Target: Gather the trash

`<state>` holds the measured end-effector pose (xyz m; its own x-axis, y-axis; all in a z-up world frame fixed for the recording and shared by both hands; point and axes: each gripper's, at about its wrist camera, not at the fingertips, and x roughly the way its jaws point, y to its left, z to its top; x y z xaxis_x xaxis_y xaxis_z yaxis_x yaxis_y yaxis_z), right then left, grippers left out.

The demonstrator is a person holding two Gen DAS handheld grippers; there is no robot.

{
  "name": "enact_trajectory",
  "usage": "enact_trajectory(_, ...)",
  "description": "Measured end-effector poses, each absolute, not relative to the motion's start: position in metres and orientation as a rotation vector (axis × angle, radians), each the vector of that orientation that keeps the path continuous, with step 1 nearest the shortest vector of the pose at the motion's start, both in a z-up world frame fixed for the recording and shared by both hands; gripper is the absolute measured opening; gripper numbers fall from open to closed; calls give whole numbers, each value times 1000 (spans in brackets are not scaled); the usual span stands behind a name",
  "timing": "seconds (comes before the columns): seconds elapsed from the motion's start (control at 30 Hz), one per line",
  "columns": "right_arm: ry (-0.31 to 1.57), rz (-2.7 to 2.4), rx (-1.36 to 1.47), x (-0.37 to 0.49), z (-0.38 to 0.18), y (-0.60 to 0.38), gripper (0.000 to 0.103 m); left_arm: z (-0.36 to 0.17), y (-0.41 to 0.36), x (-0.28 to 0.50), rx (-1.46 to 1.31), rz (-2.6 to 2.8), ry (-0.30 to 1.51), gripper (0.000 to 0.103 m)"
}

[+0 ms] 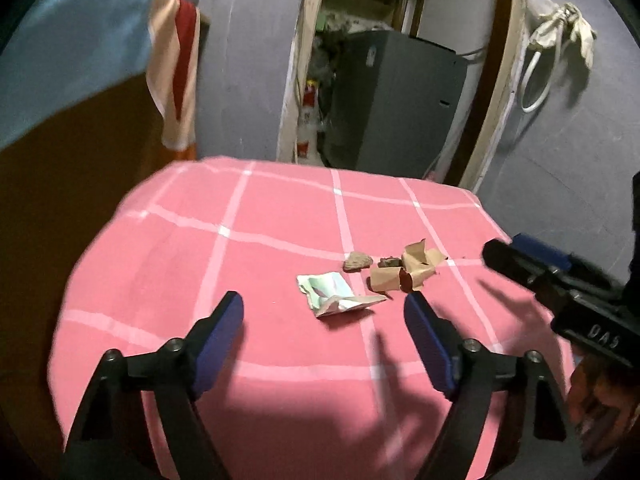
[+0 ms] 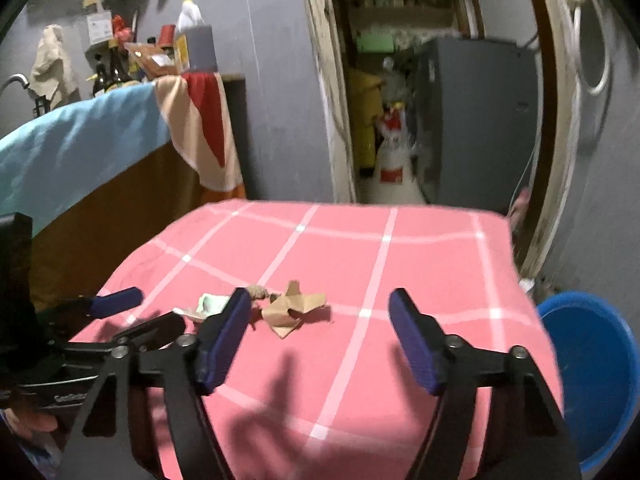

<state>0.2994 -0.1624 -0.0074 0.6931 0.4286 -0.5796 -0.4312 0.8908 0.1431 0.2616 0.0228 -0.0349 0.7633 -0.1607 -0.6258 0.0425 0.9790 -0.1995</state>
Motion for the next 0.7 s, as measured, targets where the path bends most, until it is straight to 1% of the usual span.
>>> enact_trajectory(0.03, 662, 485, 3, 302, -9, -161, 62, -36, 24, 264, -199, -127, 703, 71)
enact_trajectory(0.1, 681, 492, 11, 307, -12, -158, 60, -38, 25, 268, -224, -145, 721, 71)
enact_trajectory(0.17, 695, 501, 5, 311, -13, -153, 56, -40, 25, 273, -241, -155, 743, 64)
enact_trajectory(0.27, 720, 511, -12, 319, -16, -145, 53, -41, 26, 282, -254, -162, 774, 55)
enact_trajectory(0.3, 733, 514, -17, 322, -17, -142, 51, -42, 26, 284, -254, -159, 781, 53)
enact_trajectory(0.37, 756, 522, -18, 329, -20, -138, 49, -43, 27, 286, -259, -157, 798, 46)
enact_trajectory(0.43, 787, 523, -23, 335, -25, -134, 48, -43, 28, 287, -265, -152, 808, 43)
enact_trajectory(0.57, 829, 535, -34, 341, -33, -128, 41, -43, 30, 285, -280, -155, 806, 41)
enact_trajectory(0.63, 842, 540, -37, 342, -36, -128, 41, -43, 30, 286, -282, -156, 807, 41)
enact_trajectory(0.7, 848, 548, -28, 341, -37, -129, 37, -43, 28, 286, -282, -156, 807, 40)
